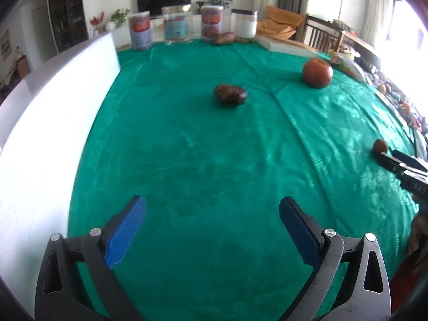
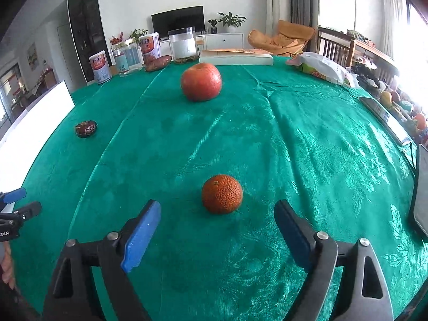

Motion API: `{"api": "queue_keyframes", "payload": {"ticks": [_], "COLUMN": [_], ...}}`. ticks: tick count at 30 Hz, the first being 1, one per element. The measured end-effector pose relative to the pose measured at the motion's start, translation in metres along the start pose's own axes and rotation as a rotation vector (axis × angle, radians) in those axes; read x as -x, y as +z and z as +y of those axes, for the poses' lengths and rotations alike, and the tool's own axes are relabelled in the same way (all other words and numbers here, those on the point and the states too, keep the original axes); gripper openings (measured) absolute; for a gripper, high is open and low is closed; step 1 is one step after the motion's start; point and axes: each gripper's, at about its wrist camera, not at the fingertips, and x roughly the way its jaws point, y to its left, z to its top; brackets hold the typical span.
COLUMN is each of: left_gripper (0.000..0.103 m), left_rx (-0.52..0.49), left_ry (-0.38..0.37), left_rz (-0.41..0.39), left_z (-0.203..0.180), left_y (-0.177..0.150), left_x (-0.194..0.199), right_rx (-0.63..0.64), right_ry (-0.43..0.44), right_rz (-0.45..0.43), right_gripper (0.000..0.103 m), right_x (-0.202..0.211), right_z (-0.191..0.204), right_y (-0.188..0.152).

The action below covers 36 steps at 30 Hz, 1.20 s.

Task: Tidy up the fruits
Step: 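Grasp the red apple with the left tool while the right tool opens over the citrus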

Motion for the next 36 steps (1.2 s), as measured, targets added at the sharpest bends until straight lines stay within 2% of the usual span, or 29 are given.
{"api": "queue_keyframes", "payload": {"ticks": [4,7,8,11,14,22,23,24,25,28,31,33,36], "left_gripper": [0.101,0.101,0.101,0.101,0.101,0.1,0.098,0.081,0.069,0.07,0.069,0.069,0.069], "left_rx": [-0.105,-0.118,-0.127,-0.214,-0.26,-0.112,-0.103,-0.1,-0.104,-0.152,-0.147,-0.135,-0.184], "left_ry": [-0.123,-0.248,-0.265,-0.231,-0.18,-0.109,-0.113,-0.125,-0.17,-0.127,-0.125,-0.134,-0.137], "left_rz": [-0.017,-0.024,-0.038,-0.059,-0.039,0.004,0.006,0.005,0.012,-0.004,-0.018,-0.031,-0.036], "left_z": [-0.059,-0.095,-0.107,-0.148,-0.176,-0.184,-0.183,-0.183,-0.183,-0.187,-0.177,-0.166,-0.15], "left_y": [0.05,0.092,0.104,0.132,0.151,0.187,0.19,0.19,0.191,0.187,0.175,0.166,0.144], "left_x": [-0.006,-0.028,-0.037,-0.068,-0.104,-0.165,-0.169,-0.171,-0.173,-0.167,-0.149,-0.126,-0.083], "right_rx": [0.021,0.007,0.0,-0.014,-0.034,-0.038,-0.041,-0.045,-0.049,-0.061,-0.067,-0.069,-0.069], "right_ry": [0.009,0.034,0.049,0.082,0.106,0.129,0.133,0.138,0.143,0.152,0.148,0.143,0.142], "right_rz": [0.008,0.017,0.02,0.029,0.035,0.038,0.037,0.037,0.036,0.034,0.032,0.032,0.032], "right_gripper": [0.087,0.087,0.087,0.087,0.087,0.089,0.09,0.09,0.09,0.09,0.091,0.091,0.091], "right_x": [0.003,0.004,0.005,0.004,0.003,0.001,0.001,0.001,0.001,-0.001,-0.003,-0.004,-0.004], "right_z": [-0.004,-0.011,-0.014,-0.018,-0.022,-0.021,-0.022,-0.022,-0.023,-0.026,-0.027,-0.027,-0.027], "right_y": [-0.003,-0.005,-0.006,-0.008,-0.009,-0.006,-0.006,-0.006,-0.005,-0.003,-0.002,-0.001,0.0]}}
